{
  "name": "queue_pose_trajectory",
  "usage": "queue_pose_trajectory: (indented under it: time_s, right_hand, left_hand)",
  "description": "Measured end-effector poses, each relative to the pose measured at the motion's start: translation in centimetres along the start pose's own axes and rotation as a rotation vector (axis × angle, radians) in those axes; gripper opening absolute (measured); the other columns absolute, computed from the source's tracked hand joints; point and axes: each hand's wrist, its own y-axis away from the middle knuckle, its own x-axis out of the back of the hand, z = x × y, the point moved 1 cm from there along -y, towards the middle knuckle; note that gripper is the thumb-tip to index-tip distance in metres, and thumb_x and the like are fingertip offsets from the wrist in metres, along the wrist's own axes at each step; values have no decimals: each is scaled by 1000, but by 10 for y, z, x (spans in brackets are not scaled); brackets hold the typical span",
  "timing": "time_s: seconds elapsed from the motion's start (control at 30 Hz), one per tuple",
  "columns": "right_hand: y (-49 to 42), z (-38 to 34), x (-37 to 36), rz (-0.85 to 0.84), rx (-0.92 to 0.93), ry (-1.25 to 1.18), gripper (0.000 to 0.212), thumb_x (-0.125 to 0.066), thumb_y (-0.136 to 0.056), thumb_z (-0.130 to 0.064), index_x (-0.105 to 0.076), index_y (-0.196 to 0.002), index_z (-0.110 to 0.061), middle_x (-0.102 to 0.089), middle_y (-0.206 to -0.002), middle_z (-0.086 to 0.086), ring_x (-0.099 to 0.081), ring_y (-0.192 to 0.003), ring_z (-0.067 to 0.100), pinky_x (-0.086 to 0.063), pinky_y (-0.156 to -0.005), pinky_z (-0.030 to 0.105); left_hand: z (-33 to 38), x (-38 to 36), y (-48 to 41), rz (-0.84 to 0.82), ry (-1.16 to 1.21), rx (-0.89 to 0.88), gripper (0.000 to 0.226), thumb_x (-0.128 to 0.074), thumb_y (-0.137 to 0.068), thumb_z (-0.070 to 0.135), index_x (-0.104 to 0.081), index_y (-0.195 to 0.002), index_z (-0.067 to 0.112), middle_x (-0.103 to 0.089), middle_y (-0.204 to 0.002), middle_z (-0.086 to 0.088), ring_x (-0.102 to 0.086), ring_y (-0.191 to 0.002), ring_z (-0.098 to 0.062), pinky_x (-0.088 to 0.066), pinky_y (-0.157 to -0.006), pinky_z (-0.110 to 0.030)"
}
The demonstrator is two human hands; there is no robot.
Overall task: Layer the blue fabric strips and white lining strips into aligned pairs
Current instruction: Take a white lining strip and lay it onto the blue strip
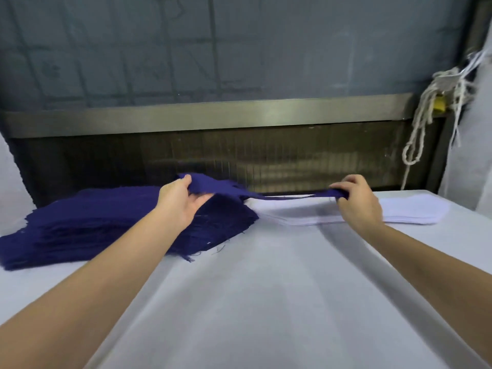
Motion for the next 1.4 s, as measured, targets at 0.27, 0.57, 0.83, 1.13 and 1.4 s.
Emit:
queue_pose_trajectory:
  time_s: [0.27,0.57,0.83,1.13,1.4]
  right_hand:
    - [32,39,36,-203,221,631,38,-43,-91,-12,-63,-120,-27,-59,-121,-8,-44,-109,20,-37,-82,30]
    - [41,45,65,-309,62,653,31,-47,-87,-16,-70,-91,-36,-59,-102,-9,-18,-123,19,-10,-95,34]
    - [39,41,68,-386,100,867,35,-44,-94,-16,-60,-118,-34,-59,-118,0,-48,-113,21,-34,-94,29]
    - [32,49,68,-335,-69,839,22,-39,-91,-13,-58,-101,-12,-50,-83,3,-49,-80,25,-37,-68,29]
    - [35,56,64,-337,-16,765,29,-37,-97,-31,-60,-96,-14,-60,-98,6,-53,-87,25,-38,-70,30]
  left_hand:
    - [-33,44,10,-10,-594,-63,30,-57,-87,-6,-38,-70,10,-62,-84,-11,-69,-60,-20,-58,-56,-36]
    - [-55,54,29,-56,-1015,-270,76,-64,-84,3,-22,-131,45,-62,-67,-18,-62,-47,-21,-47,-40,-26]
    - [-62,55,36,-124,-1551,-497,20,-59,-84,12,-67,-99,23,-59,-59,4,-54,-66,-9,-38,-58,-23]
    - [-63,56,42,-120,-1855,-655,14,-57,-85,28,-69,-89,35,-58,-84,15,-55,-83,-15,-40,-64,-28]
    - [-68,56,39,-560,-1802,-862,37,-51,-87,0,-70,-113,19,-62,-118,8,-54,-109,-14,-39,-95,-24]
